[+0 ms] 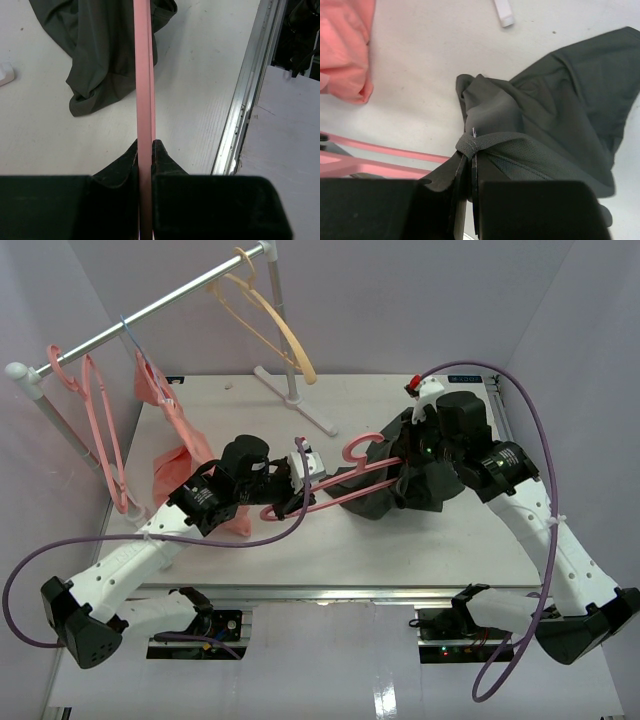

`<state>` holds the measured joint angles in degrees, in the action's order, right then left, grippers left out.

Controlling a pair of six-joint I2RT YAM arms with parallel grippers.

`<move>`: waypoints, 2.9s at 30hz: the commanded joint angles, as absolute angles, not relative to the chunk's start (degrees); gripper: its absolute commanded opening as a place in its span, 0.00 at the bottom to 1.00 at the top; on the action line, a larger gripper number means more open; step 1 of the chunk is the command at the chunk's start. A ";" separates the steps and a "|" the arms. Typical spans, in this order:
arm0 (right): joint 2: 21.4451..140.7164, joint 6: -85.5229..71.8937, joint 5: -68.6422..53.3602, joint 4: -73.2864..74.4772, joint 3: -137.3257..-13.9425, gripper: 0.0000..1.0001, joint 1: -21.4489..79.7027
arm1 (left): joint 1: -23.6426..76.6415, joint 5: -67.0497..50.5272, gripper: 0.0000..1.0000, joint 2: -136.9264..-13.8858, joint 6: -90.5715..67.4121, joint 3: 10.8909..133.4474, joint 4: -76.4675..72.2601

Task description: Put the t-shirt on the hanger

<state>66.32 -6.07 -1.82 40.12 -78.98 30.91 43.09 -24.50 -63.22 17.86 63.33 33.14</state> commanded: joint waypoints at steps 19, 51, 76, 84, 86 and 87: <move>60.32 -9.06 -5.45 33.85 -74.95 0.32 40.25 | 43.24 -31.62 0.00 -63.64 9.70 51.27 1.10; 53.53 33.57 -26.77 47.80 -83.34 0.84 40.17 | 43.24 -38.23 0.00 -51.41 5.10 45.44 4.95; 59.24 35.21 -33.99 56.43 -86.19 0.62 40.91 | 43.20 -43.15 0.00 -45.26 8.52 47.72 15.64; 59.32 32.47 -29.51 55.46 -82.89 0.60 41.86 | 43.15 -43.89 0.00 -44.71 8.76 47.64 15.94; 60.14 31.25 -28.69 54.42 -82.07 0.56 42.21 | 43.15 -44.23 0.00 -44.76 8.76 47.69 15.94; 60.59 30.59 -28.31 53.74 -81.58 0.53 42.35 | 43.15 -44.45 0.00 -44.89 8.79 47.76 15.87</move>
